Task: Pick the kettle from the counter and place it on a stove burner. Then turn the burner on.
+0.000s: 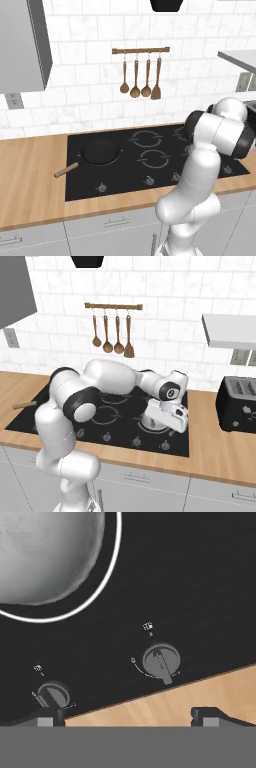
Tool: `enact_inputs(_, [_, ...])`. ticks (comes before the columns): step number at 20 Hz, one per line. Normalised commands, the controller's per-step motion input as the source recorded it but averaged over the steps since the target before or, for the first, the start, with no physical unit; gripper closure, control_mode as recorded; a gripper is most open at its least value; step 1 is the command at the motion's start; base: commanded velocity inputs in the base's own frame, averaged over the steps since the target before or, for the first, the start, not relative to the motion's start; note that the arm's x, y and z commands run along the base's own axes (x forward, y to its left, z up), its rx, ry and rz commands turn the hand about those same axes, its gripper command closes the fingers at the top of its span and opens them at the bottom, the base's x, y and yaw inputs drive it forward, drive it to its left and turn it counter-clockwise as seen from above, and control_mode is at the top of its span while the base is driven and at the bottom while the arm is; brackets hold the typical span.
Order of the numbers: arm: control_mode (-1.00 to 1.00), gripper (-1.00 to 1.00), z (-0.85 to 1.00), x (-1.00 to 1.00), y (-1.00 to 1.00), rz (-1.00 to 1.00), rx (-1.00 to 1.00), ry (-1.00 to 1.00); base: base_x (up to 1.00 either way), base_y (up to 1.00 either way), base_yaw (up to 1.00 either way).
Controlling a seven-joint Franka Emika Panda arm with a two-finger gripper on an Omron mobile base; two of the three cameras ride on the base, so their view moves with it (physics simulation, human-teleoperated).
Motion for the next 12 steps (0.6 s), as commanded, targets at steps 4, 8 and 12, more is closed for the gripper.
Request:
enact_inputs(4, [-1.0, -1.0, -0.28, 0.0, -0.05, 0.1, 0.0, 0.06, 0.0, 0.0, 0.0])
enact_inputs(8, [-1.0, -1.0, -0.24, 0.0, -0.02, 0.09, 0.0, 0.0, 0.0, 0.0, 0.0])
enact_inputs(12, [-1.0, -1.0, -0.02, -0.03, -0.1, 0.05, 0.01, -0.02, 0.0, 0.0, 0.0])
